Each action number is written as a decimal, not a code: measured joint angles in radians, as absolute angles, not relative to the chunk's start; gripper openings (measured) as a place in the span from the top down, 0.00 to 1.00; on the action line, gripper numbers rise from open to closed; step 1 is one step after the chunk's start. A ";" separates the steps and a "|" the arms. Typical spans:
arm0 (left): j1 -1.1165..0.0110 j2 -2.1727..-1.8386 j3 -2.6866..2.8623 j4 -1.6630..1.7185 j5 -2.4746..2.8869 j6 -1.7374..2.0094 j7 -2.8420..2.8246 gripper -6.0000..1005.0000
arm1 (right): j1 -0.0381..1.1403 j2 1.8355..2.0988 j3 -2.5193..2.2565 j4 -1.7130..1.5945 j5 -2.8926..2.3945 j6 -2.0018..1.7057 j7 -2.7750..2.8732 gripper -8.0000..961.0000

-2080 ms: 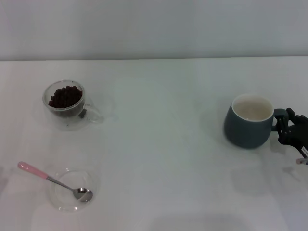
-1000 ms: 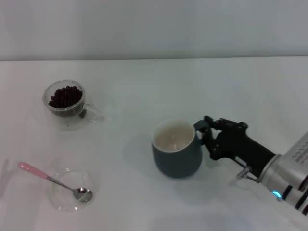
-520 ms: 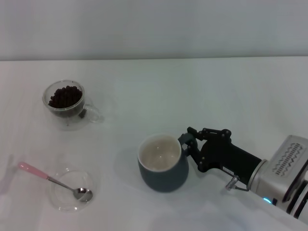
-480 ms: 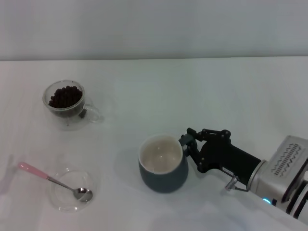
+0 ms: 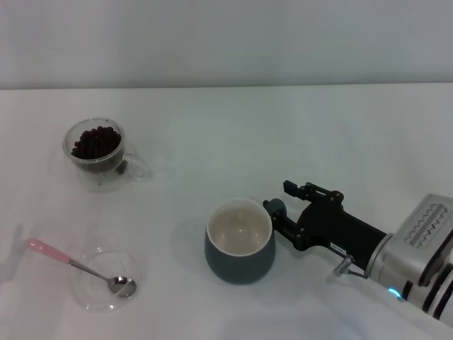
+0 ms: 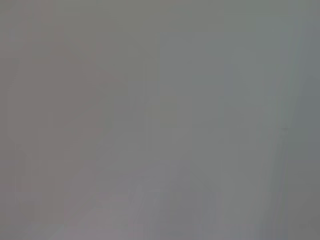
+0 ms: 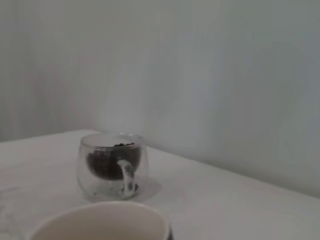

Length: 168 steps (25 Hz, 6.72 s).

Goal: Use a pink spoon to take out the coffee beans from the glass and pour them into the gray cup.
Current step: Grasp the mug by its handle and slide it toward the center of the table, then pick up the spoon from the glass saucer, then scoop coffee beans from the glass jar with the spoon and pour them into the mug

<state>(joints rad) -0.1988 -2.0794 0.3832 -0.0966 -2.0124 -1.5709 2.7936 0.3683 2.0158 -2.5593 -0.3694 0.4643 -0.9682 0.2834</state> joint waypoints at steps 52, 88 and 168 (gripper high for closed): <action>-0.074 -2.059 0.389 0.130 -1.666 -1.453 1.794 0.13 | 0.307 2.004 -2.134 -0.083 0.288 -1.458 0.457 0.09; -0.274 -2.058 0.388 0.161 -1.407 -1.270 1.649 0.31 | 0.322 2.010 -2.130 -0.169 0.295 -1.384 0.405 0.09; -0.634 -2.064 0.407 0.369 -1.510 -0.984 1.720 0.87 | 0.309 2.013 -2.131 -0.186 0.308 -1.268 0.406 0.09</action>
